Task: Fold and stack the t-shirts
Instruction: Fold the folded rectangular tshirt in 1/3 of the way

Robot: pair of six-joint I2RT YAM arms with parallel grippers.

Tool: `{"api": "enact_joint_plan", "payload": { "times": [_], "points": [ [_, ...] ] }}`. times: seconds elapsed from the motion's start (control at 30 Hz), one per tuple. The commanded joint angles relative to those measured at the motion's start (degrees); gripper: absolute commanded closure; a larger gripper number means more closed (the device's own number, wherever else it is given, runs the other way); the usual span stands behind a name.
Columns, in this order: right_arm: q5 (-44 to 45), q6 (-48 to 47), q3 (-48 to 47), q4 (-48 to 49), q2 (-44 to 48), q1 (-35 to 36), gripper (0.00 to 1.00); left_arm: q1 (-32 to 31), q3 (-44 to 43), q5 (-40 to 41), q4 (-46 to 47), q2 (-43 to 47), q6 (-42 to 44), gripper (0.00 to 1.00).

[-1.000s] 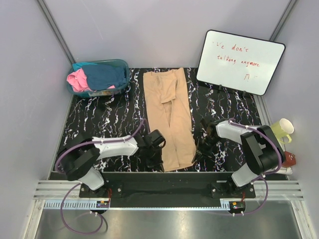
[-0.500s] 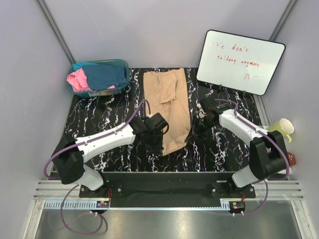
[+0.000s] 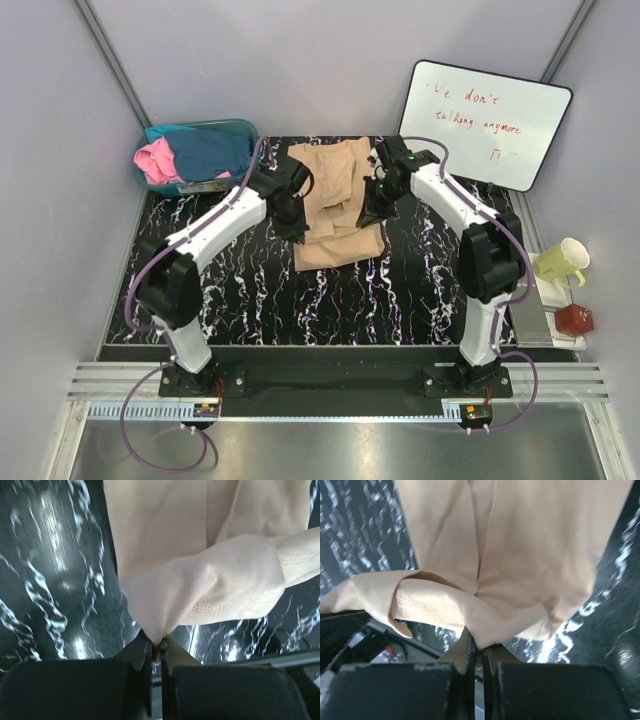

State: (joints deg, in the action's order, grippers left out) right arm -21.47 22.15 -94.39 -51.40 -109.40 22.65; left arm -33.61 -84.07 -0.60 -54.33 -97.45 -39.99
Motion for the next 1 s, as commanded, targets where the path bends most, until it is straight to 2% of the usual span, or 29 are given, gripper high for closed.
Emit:
{"api": "enact_joint_plan", "payload": {
  "times": [0.0, 0.17, 0.2, 0.23, 0.27, 0.3, 0.37, 0.4, 0.5, 0.67, 0.7, 0.73, 0.8, 0.83, 0.9, 0.93, 0.97],
  "points": [
    [5.56, -3.78, -8.96, -3.18, -6.24, -0.07, 1.0, 3.01, -10.2, 0.96, -0.96, -6.78, 6.14, 1.0],
    [7.58, -4.31, -14.67, -4.24, -10.91, -0.24, 1.0, 5.12, -19.88, -2.74, -1.66, -15.39, 7.9, 1.0],
    [7.5, -4.57, -15.29, -4.33, -12.48, -0.42, 1.0, 5.39, -20.86, -3.09, -1.92, -16.27, 8.08, 0.97],
    [7.59, -4.49, -15.91, -4.41, -13.28, -0.42, 1.0, 5.65, -21.74, -3.61, -2.19, -18.11, 8.52, 0.84],
    [7.67, -4.49, -17.13, -4.41, -14.86, -0.59, 1.0, 6.35, -23.84, -3.79, -2.62, -19.08, 8.96, 0.53],
    [7.59, -4.49, -17.75, -4.41, -15.66, -0.77, 1.0, 6.71, -24.81, -3.53, -4.11, -19.88, 9.14, 0.41],
    [7.5, -4.49, -20.21, -4.41, -17.93, -0.77, 1.0, 7.58, -27.01, -2.66, -5.7, -20.68, 9.31, 0.26],
    [7.33, -4.66, -21.18, -4.59, -18.73, -0.94, 0.99, 7.76, -27.11, -1.35, -6.14, -20.33, 9.4, 0.12],
    [6.8, -4.22, -26.09, -5.81, -21.63, -1.64, 0.98, 8.73, -26.58, -0.89, -6.23, -17.96, 9.66, 0.03],
    [5.92, -3.08, -37.78, -8.36, -27.77, -2.97, 0.94, 9.26, -23.78, -0.98, -6.23, -15.32, 10.02, 0.02],
    [5.92, -2.82, -39.54, -8.98, -28.84, -3.14, 0.89, 9.26, -23.16, -1.24, -6.06, -15.14, 10.02, 0.02],
    [7.14, -2.56, -42.78, -8.98, -29.8, -3.49, 0.67, 9.26, -22.72, -1.59, -5.97, -14.96, 10.02, 0.02],
    [7.93, -2.55, -45.69, -9.16, -32.18, -3.76, 0.44, 9.08, -21.14, -2.56, -5.53, -14.7, 10.02, 0.02],
    [9.51, -2.47, -47.27, -9.16, -32.53, -3.76, 0.22, 8.91, -20.61, -3.0, -5.18, -14.18, 10.19, 0.01],
    [10.22, -3.34, -48.34, -9.07, -32.1, -3.76, 0.1, 8.82, -19.03, -3.62, -4.3, -13.21, 10.63, 0.01],
    [11.09, -3.43, -48.0, -8.99, -31.49, -3.76, 0.01, 8.65, -18.5, -3.88, -3.86, -12.77, 10.81, 0.01],
    [11.02, -4.48, -47.56, -8.81, -29.74, -3.76, 0.0, 8.56, -17.63, -4.4, -3.34, -12.42, 11.16, 0.01]
  ]
}}
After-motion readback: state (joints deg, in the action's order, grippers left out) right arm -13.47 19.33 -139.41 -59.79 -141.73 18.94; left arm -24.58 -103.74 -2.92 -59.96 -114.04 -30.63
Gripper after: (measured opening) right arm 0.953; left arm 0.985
